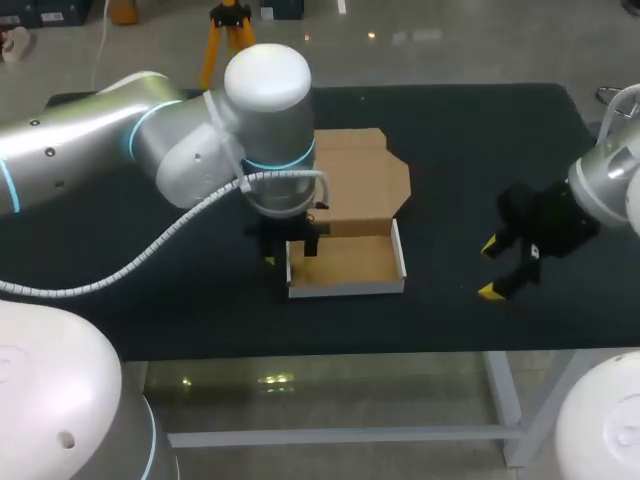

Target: Assemble the packaging by folding the flat box into shape, placing the metal phone stand inside, and closing the box properly

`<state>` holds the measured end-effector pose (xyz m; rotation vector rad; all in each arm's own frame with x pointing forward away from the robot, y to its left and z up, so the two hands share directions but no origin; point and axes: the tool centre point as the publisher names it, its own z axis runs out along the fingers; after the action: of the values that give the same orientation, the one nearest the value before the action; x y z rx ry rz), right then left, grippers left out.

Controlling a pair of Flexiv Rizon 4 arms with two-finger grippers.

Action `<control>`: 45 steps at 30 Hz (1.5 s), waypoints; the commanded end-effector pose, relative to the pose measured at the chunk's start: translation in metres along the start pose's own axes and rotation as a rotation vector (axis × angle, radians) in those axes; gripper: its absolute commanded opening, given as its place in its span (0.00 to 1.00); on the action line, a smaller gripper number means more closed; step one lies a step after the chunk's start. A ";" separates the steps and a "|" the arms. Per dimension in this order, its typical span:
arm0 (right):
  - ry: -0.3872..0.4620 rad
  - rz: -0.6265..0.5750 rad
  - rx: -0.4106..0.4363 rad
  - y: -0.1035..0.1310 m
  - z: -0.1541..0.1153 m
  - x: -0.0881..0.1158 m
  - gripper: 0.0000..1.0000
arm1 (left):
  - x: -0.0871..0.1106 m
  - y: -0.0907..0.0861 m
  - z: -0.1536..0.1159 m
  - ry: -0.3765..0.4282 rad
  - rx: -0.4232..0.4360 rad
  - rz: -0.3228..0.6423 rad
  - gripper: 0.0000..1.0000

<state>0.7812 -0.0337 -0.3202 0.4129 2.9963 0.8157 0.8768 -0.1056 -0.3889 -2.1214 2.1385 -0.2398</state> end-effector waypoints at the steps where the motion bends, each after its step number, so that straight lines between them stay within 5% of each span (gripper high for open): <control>1: 0.005 -0.001 -0.005 -0.001 -0.002 -0.001 1.00 | -0.009 0.009 -0.015 0.117 0.028 0.003 1.00; 10: 0.000 0.050 -0.021 -0.002 -0.005 -0.004 1.00 | -0.016 0.020 -0.056 0.325 0.036 0.023 1.00; 20: -0.008 0.192 -0.042 -0.005 -0.010 -0.019 1.00 | -0.033 0.040 -0.103 0.423 0.045 0.078 1.00; 45: -0.120 0.613 -0.019 -0.018 -0.042 -0.038 1.00 | -0.086 0.104 -0.178 0.356 0.061 0.043 1.00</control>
<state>0.8150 -0.0770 -0.3006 1.3514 2.7693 0.8170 0.7554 -0.0238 -0.2534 -2.1400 2.3486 -0.6947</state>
